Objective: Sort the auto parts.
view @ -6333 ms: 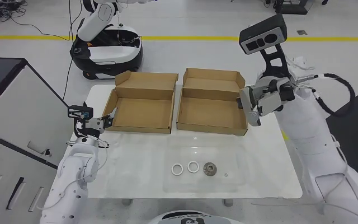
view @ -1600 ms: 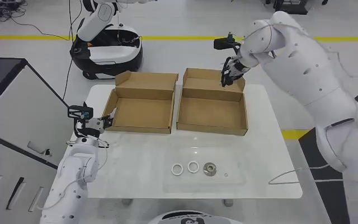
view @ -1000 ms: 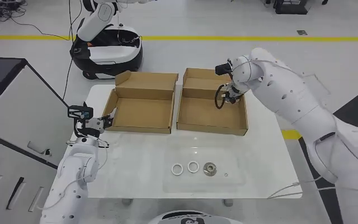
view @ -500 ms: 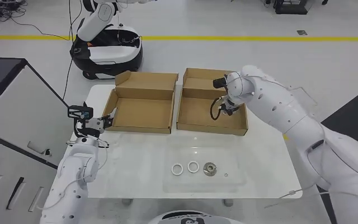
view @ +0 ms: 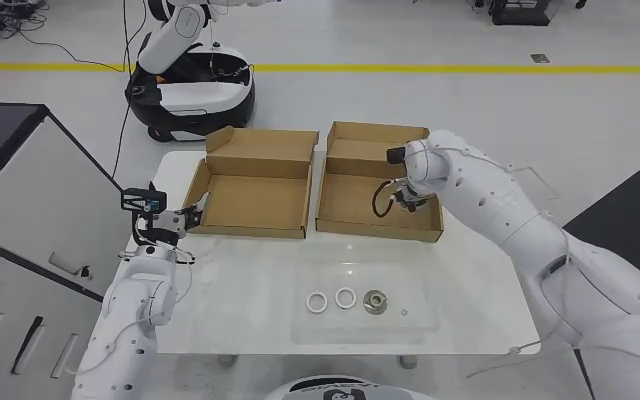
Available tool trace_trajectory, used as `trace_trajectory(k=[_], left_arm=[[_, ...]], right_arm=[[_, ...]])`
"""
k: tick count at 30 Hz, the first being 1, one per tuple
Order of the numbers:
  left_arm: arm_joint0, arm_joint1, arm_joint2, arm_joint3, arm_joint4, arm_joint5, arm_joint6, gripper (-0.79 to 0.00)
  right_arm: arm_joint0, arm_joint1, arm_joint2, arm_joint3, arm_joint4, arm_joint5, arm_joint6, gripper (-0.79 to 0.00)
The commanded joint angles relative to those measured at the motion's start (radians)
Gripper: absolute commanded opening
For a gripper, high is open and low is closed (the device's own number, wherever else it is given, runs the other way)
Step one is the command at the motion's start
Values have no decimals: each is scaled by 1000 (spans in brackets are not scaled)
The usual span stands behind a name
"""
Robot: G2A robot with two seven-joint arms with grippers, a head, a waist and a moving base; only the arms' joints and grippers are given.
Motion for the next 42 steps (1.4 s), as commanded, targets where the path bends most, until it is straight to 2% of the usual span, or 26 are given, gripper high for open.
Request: trace_trajectory(k=[1,10,11,12,14,19,20,21,22,23,24,33,42], left_arm=[[0,0,0,0,0,0,0,0],[0,0,0,0,0,0,0,0],[0,0,0,0,0,0,0,0],[0,0,0,0,0,0,0,0],[0,0,0,0,0,0,0,0],[0,0,0,0,0,0,0,0],[0,0,0,0,0,0,0,0],[0,0,0,0,0,0,0,0],[0,0,0,0,0,0,0,0],[0,0,0,0,0,0,0,0],[0,0,0,0,0,0,0,0],[0,0,0,0,0,0,0,0],[0,0,0,0,0,0,0,0]], right_arm=[[0,-5,1,13,-2,2,-5,-785],[-2,-29,5,66,-8,15,-15,-785],[-2,-31,6,71,-11,15,-16,-702],[-2,-33,7,74,-13,15,-17,-548],[-2,-37,10,81,-15,15,-17,-434],[-2,-42,21,95,-19,12,-14,-431],[-2,-43,24,96,-21,11,-13,-419],[-2,-43,27,98,-21,11,-12,-366],[-1,-43,30,97,-23,9,-10,-259],[0,-43,35,96,-23,9,-9,-52],[2,-42,41,92,-24,8,-9,0],[11,-7,118,-26,-71,8,18,0],[-46,77,296,-293,-75,-77,102,0]])
